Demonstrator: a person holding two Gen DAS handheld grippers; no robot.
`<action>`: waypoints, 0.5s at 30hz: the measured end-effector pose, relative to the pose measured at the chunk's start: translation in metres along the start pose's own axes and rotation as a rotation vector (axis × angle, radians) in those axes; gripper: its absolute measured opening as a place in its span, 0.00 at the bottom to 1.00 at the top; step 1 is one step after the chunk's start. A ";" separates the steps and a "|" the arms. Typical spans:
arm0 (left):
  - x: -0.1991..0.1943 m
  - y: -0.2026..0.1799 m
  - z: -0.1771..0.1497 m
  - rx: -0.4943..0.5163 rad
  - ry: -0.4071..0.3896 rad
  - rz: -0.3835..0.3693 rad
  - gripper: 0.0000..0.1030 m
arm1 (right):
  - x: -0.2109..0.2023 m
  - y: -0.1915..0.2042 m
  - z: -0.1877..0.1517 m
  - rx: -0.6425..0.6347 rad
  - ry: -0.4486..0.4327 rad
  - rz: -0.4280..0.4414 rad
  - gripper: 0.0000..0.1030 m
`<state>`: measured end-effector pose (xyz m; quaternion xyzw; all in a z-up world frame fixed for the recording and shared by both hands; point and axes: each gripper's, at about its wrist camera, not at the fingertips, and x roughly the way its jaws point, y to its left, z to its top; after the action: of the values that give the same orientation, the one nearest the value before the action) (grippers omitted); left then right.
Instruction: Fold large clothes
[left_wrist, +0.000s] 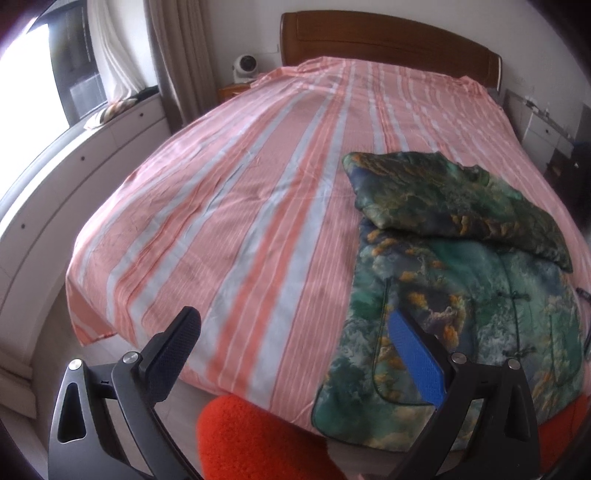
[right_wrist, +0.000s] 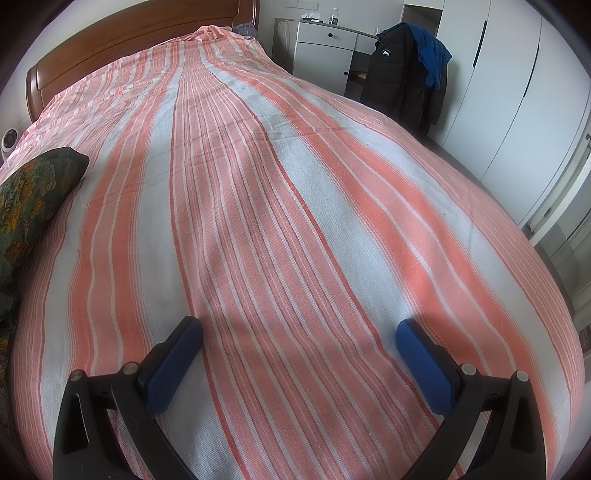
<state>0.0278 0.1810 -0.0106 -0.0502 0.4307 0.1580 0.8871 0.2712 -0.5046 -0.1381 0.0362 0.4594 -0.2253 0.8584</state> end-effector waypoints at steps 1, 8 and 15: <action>0.004 -0.004 -0.003 0.001 0.007 -0.004 0.99 | 0.000 0.000 0.000 0.000 0.000 0.000 1.00; 0.025 -0.018 -0.024 -0.017 0.062 -0.039 0.99 | 0.000 0.000 0.000 0.000 0.000 0.000 1.00; 0.032 -0.025 -0.033 0.013 0.077 -0.017 0.99 | 0.000 0.000 0.000 0.000 0.000 0.000 1.00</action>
<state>0.0296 0.1579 -0.0577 -0.0540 0.4650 0.1454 0.8716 0.2715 -0.5046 -0.1382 0.0362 0.4594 -0.2253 0.8584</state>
